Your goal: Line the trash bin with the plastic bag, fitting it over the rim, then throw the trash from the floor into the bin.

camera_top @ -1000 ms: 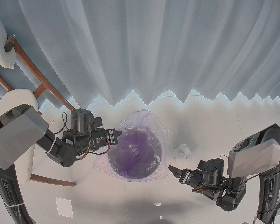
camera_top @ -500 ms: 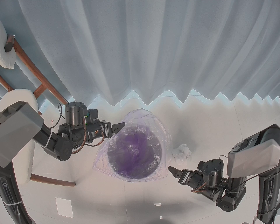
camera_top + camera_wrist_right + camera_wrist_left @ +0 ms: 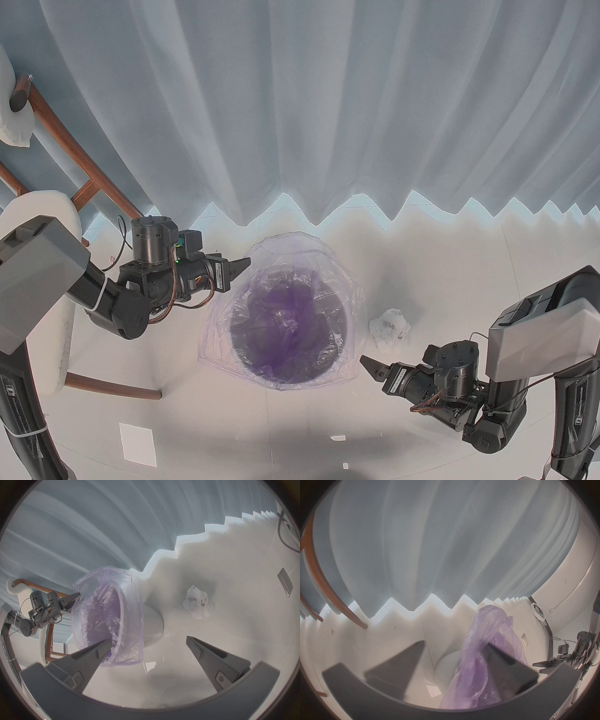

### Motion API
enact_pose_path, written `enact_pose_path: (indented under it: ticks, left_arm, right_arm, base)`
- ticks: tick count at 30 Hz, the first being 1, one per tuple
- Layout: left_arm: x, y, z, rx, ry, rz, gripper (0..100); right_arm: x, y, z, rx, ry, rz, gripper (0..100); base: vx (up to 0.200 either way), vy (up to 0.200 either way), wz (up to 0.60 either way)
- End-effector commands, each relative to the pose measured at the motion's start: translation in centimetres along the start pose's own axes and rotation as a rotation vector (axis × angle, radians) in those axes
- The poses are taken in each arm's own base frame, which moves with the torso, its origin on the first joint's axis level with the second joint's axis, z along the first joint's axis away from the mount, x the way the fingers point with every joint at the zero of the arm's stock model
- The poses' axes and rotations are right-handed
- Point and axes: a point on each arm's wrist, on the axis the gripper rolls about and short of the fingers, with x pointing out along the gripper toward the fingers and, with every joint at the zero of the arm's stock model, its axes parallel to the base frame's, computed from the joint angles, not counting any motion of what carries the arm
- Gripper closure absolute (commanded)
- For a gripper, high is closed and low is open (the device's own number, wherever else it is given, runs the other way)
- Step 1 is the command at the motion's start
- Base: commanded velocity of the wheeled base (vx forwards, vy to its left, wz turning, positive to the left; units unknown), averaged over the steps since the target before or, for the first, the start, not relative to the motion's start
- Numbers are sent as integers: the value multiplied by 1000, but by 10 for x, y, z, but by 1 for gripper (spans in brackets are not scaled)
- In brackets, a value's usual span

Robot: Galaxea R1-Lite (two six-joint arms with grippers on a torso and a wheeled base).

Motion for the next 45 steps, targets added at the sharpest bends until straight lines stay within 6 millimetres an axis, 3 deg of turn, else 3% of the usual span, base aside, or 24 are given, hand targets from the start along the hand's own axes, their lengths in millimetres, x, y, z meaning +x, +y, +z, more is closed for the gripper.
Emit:
enact_pose_path:
  ticks: [1,7,15,21,29,40,41,45]
  left_arm:
    - [3,2,-3,-3,7,0,100]
    - [10,13,-13,-22,30,18,100]
    - [32,34,-33,-37,22,47,100]
    - [40,24,-20,-139,-15,29,100]
    - [40,23,-19,-142,-22,25,100]
    - [39,23,-17,-140,-31,27,100]
    - [39,25,-18,-141,-30,29,100]
    - [40,27,-20,-145,-25,32,100]
  right_arm:
    - [1,2,2,2,-18,15,0]
    - [6,5,7,10,-44,30,0]
    - [31,-10,32,47,-146,10,0]
    - [52,-10,44,59,-172,11,0]
    - [84,3,59,61,-197,64,0]
    - [116,3,67,68,-241,82,0]
    - [119,3,68,69,-243,81,100]
    - [125,-4,70,76,-250,69,100]
  base:
    - [0,0,0]
    - [0,0,0]
    - [0,0,0]
    - [0,0,0]
    - [0,0,0]
    - [0,0,0]
    - [0,0,0]
    - [0,0,0]
